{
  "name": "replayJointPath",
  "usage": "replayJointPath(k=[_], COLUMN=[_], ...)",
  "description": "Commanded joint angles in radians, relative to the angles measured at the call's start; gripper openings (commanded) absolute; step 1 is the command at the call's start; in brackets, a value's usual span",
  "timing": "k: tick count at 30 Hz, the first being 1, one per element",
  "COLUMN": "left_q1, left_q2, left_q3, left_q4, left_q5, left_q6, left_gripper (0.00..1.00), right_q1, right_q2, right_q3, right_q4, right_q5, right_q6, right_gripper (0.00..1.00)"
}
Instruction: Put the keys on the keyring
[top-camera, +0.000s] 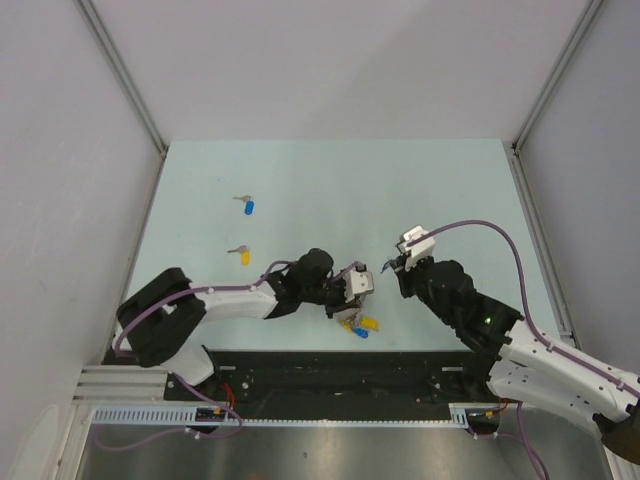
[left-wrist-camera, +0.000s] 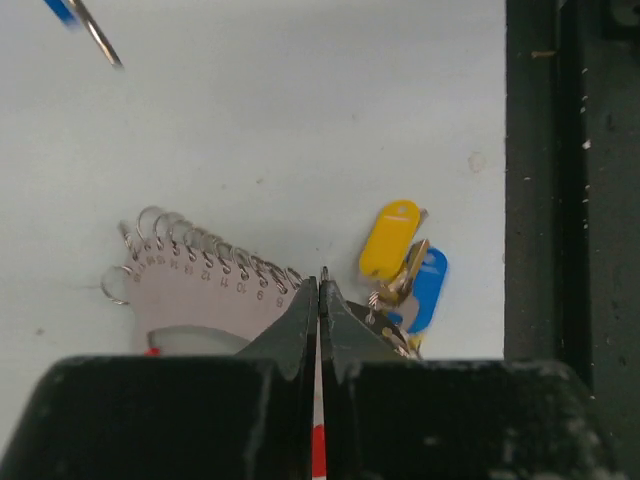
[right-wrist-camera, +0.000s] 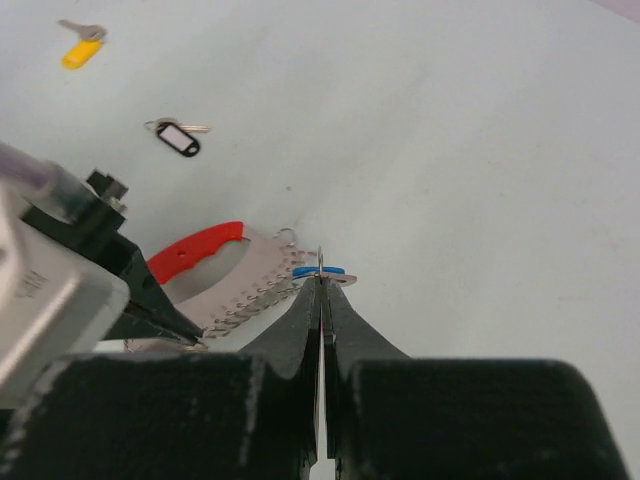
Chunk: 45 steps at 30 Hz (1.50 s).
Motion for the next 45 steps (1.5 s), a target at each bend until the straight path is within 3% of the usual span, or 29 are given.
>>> replayJointPath(k=[1,8,15,24,45], left_q1=[-0.027,-0.053,-0.06,-0.061,-0.084], left_q2=[0.091,0.169,0.175,0.192,0.231], left_q3=[0.043,0.053,0.101,0.15,0.175], left_q4=[0.059,0.048,-0.062,-0.166,-0.171], left_q5=[-0.091,-0.141,-0.17,-0.168,-0.147], left_q6=[-0.062,-0.097,-0.067,-0.031,-0.034], left_gripper=[0.0,0.0,0.19,0.26,0.28], right_q1=[0.027,0.027,0.027,0.027,0.027], right_q2=[-0.061,-0.122,-0.116,-0.109,-0.104], right_q3=[-0.02,-0.032,-0.032,-0.035,-0.038], right_q4=[-0.044,-0.072,-0.07,-0.062,-0.067], right_q5=[0.227,0.256,0.235,0.224,0.215], right_q6=[0.114,0.151,0.139,0.131,0.126], right_gripper=[0.0,0.0,0.0,0.0,0.0])
